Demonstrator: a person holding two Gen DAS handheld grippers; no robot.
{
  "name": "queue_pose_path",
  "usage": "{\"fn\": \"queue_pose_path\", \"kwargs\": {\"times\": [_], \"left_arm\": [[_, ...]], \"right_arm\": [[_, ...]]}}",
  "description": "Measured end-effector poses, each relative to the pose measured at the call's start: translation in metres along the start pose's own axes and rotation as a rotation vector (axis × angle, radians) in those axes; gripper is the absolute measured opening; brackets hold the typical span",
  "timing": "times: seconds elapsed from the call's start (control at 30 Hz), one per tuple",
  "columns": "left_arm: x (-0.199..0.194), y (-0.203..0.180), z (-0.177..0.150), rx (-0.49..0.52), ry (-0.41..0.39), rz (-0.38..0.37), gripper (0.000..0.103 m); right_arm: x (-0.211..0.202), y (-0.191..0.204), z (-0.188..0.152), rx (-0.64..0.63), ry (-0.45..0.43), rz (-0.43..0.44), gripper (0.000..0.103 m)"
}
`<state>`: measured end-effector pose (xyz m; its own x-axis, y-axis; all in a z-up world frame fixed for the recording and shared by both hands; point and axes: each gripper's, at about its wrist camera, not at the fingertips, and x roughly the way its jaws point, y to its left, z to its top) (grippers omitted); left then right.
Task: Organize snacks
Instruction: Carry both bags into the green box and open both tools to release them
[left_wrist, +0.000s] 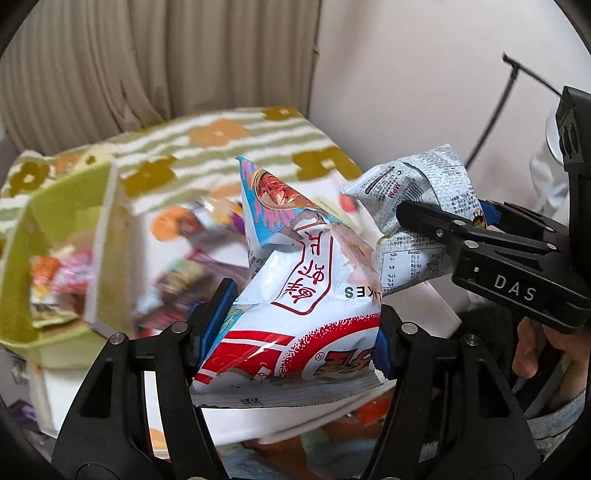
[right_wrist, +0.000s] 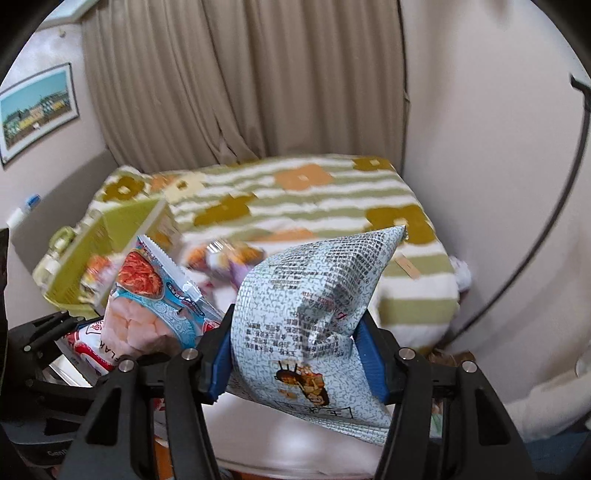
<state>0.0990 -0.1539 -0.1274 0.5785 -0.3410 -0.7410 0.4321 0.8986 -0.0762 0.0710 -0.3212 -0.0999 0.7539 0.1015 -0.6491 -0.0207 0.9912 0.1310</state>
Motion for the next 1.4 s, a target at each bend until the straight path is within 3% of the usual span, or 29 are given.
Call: {"fn": "queue_pose_path", "kwargs": {"times": [0.37,0.63,0.9,1.2,1.23,1.3,1.37,1.4], "left_arm": [[-0.047,0.145,0.038,-0.092,-0.066,0.135,0.061],[-0.051,0.267,0.066,-0.144,-0.045,0.161,0.061],[-0.005,0.371,0.075,-0.221,0.032,0.134,0.061],[0.051,0.416,0.068,-0.289,0.147,0.133,0.061],[0.054,0.418,0.068,-0.296,0.154,0.136,0.063],[0.060,0.420,0.069,-0.308,0.186,0.140,0.076],[0.061,0.422,0.071,-0.310,0.189,0.183,0.103],[0.060,0.423,0.071,-0.308,0.183,0.197,0.103]], "right_arm": [[0.025,0.120,0.066,-0.046,-0.101,0.137,0.055],[0.072,0.202,0.105,-0.052,-0.076,0.169,0.055],[0.121,0.259,0.114,-0.063,0.006,0.146,0.055],[0.178,0.282,0.118,-0.100,0.097,0.167,0.055],[0.183,0.283,0.119,-0.101,0.103,0.176,0.055],[0.194,0.282,0.122,-0.101,0.117,0.196,0.055],[0.199,0.283,0.126,-0.094,0.125,0.213,0.055],[0.202,0.282,0.128,-0.089,0.128,0.220,0.055]]}}
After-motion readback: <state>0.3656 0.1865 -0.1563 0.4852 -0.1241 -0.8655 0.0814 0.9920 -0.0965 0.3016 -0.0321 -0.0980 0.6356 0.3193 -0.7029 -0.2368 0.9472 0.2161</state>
